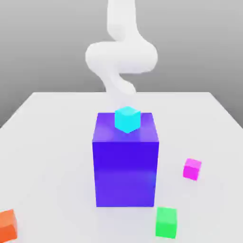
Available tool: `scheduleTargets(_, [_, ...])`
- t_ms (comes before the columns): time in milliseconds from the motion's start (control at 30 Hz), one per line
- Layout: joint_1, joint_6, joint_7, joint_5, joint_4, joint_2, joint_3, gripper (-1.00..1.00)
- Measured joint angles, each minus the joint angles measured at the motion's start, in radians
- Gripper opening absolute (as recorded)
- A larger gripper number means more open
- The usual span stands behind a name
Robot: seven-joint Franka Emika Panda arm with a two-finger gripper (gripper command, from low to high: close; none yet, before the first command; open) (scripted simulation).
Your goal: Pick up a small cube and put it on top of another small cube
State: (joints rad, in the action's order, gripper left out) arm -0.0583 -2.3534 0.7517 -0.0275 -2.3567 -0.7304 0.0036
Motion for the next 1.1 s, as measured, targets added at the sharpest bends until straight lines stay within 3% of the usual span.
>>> scheduleTargets(433, [-0.3, -0.279, -0.227, -0.109, -0.296, 0.367, 0.088, 0.0])
scheduleTargets(667, [-0.422, -0.43, -0.306, -0.113, -0.455, 0.559, 0.184, 0.0])
scheduleTargets(867, [-0.486, -0.571, -0.257, 0.035, -0.555, 0.735, 0.236, 0.0])
scheduleTargets(967, [-0.536, -0.655, -0.179, 0.151, -0.539, 0.843, 0.148, 0.0])
scheduleTargets(1067, [-0.632, -0.743, -0.142, 0.198, -0.52, 0.95, 0.04, 0.0])
scheduleTargets(1100, [-0.656, -0.768, -0.137, 0.201, -0.515, 0.981, 0.017, -1.0])
